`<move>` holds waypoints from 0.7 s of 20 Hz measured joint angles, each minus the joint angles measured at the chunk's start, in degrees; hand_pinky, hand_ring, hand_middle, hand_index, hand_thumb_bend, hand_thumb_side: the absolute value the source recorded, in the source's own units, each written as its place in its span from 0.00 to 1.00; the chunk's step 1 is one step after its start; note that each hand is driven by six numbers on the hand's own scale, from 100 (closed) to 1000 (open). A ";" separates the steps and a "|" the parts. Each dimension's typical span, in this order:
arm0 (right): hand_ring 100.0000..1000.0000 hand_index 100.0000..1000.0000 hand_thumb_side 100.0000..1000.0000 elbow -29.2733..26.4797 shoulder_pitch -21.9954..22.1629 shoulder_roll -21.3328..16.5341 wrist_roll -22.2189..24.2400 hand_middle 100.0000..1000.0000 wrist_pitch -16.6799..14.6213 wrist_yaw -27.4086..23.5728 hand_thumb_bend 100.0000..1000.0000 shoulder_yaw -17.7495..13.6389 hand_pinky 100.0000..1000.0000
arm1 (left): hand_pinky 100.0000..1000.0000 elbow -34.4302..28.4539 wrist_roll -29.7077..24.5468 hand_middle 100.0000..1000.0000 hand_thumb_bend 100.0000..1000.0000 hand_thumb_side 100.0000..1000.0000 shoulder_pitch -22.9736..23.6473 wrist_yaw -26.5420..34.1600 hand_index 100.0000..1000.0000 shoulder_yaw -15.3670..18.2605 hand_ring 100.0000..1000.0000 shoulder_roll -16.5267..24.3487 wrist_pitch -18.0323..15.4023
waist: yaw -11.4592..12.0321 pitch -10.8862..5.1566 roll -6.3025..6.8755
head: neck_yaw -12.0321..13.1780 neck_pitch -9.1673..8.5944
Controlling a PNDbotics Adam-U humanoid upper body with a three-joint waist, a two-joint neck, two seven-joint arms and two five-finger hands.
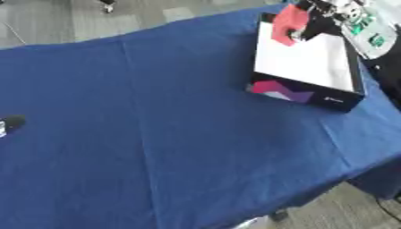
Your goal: Pick up the objects with one hand, pass them to the other hand, and then place them into the box on the other side of the table.
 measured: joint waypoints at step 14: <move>0.91 0.90 0.13 2.22 1.24 -0.25 -0.84 0.91 1.47 7.88 0.63 -1.54 0.91 | 0.78 -0.31 0.56 0.69 0.84 0.40 -0.01 0.05 0.79 0.07 0.73 0.00 0.55 | 0.29 -0.14 0.01 | 0.63 0.00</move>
